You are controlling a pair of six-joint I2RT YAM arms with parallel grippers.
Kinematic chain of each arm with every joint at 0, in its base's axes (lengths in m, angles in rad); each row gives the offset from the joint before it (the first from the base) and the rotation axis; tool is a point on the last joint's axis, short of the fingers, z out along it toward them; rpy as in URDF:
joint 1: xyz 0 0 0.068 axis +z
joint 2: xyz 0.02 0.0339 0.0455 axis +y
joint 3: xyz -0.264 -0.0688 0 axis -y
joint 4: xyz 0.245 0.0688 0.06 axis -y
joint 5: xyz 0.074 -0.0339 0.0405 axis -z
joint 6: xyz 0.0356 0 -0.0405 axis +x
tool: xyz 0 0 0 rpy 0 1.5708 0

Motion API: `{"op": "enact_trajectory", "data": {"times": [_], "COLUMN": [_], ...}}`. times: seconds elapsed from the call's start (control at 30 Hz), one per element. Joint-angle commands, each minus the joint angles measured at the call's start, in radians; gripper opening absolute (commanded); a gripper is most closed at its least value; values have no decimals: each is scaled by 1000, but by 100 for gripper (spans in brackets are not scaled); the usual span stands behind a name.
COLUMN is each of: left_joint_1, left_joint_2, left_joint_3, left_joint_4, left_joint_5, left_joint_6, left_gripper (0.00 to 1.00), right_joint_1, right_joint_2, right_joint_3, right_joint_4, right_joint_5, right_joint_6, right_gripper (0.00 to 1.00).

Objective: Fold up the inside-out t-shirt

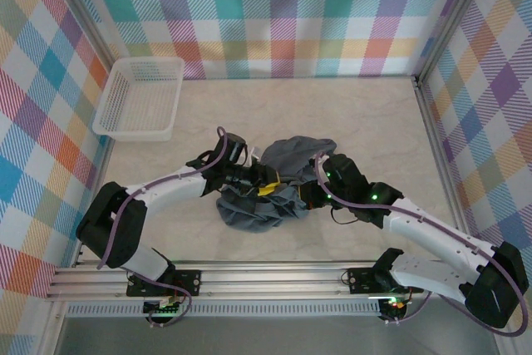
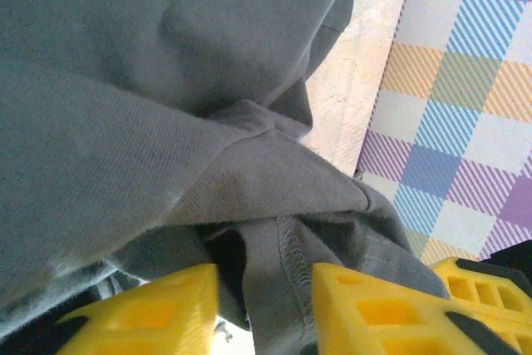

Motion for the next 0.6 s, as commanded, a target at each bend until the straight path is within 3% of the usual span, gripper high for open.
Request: {"op": "enact_trajectory", "data": {"times": [0.0,0.1,0.2,0.33,0.43,0.5,0.57], "left_joint_1": [-23,-27,-26,-13,11,16,2], "left_joint_2": [14,15,4,-31,-62,-79,-83], "left_joint_3": [7,25,39,88,177,258,363], "left_joint_4": [48,-20,-59,-73,-147,-227,-413], "left_joint_5": [70,76,71,59,44,30,-8], "left_joint_6": [8,66,95,107,154,224,366], "left_gripper": [24,19,0,0,0,0,0], "right_joint_1": [-6,-6,-6,-7,-6,-6,-6], "right_joint_2": [3,3,5,6,8,13,10], "right_joint_3": [13,12,12,-10,-63,-87,-76], "right_joint_4": [25,23,12,-2,6,-3,-34], "right_joint_5": [-3,2,7,16,-14,-41,-49], "right_joint_6": [3,5,8,19,19,19,18], "right_gripper": [0,0,0,0,8,12,15]}}
